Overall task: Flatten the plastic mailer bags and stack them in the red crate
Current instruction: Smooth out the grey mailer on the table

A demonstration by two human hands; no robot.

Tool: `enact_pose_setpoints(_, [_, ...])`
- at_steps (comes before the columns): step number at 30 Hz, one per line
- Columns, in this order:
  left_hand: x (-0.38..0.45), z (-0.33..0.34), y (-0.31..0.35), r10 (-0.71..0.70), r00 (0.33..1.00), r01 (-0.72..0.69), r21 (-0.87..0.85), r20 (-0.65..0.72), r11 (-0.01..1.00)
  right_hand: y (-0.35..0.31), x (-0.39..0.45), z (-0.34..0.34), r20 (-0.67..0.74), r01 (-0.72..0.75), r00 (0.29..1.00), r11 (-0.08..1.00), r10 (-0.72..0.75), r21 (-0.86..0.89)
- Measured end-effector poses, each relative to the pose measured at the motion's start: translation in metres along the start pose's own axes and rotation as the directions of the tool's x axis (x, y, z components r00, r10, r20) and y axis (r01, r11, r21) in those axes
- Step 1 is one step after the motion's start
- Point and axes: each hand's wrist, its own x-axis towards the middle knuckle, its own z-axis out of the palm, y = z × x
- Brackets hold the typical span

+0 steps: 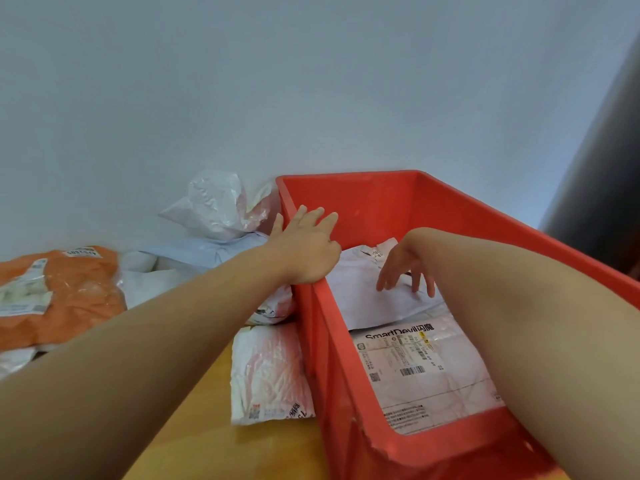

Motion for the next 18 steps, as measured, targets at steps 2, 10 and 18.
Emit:
enact_pose_setpoints(2, [0.0,-0.001,0.001,0.005,1.0,-0.005,0.005,0.003,1.0,-0.004,0.003,0.002,0.053,-0.03,0.998,0.999,0.031,-0.033])
enact_pose_setpoints(10, [-0.001,0.0,0.0,0.012,1.0,-0.012,-0.001,0.005,1.0,-0.004,0.029,0.006,0.178,-0.071,0.983,0.98,0.038,0.184])
enact_pose_setpoints(18, [0.001,0.003,-0.002,0.02,1.0,-0.02,-0.006,-0.01,1.0,0.005,0.021,-0.015,-0.178,0.035,0.983,0.901,0.047,0.432])
